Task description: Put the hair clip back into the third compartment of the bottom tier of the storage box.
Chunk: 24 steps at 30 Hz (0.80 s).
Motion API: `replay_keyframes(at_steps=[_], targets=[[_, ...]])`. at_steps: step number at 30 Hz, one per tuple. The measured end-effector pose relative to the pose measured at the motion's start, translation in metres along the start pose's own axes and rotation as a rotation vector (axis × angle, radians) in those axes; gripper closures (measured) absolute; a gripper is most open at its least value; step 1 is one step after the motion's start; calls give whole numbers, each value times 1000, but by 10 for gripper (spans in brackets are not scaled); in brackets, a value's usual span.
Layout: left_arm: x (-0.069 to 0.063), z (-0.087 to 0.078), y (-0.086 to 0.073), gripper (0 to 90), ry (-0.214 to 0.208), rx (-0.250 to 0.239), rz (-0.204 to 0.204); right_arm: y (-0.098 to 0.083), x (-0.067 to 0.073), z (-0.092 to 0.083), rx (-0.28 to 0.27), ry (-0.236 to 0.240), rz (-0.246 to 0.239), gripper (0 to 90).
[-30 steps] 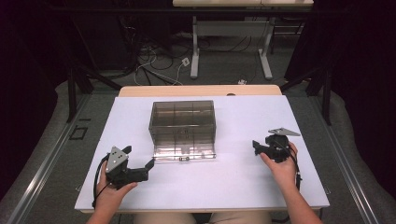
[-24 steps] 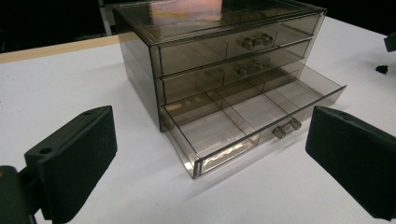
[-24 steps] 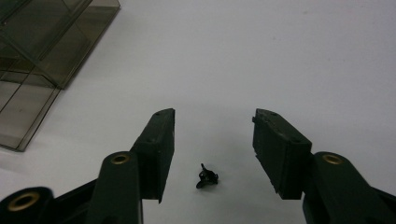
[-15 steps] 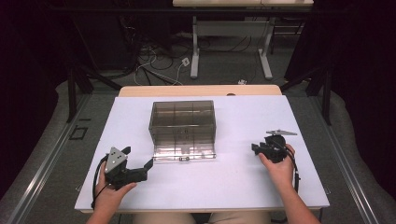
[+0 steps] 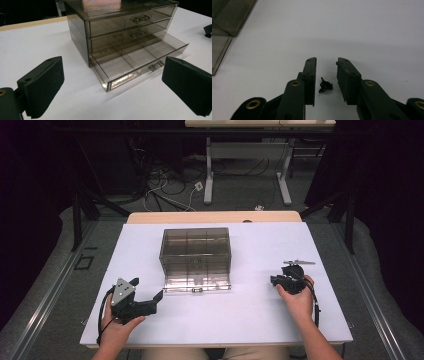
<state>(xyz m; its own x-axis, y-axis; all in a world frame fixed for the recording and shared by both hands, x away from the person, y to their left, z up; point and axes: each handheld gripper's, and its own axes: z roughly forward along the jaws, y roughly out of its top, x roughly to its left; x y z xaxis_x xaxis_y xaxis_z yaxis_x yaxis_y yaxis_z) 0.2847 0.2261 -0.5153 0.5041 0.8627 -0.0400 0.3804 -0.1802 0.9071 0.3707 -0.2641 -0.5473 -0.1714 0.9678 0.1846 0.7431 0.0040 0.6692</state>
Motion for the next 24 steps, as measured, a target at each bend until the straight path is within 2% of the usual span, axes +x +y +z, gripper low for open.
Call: replay_keyframes(at_steps=[15, 17, 24], targets=[[1, -1, 0, 45, 6, 4, 7, -1, 2, 3, 35, -13, 14, 751], [0, -1, -1, 45, -1, 4, -4, -2, 2, 3, 34, -15, 2, 758], [0, 0, 0, 46, 1, 5, 1, -2, 2, 3, 40, -19, 2, 785]])
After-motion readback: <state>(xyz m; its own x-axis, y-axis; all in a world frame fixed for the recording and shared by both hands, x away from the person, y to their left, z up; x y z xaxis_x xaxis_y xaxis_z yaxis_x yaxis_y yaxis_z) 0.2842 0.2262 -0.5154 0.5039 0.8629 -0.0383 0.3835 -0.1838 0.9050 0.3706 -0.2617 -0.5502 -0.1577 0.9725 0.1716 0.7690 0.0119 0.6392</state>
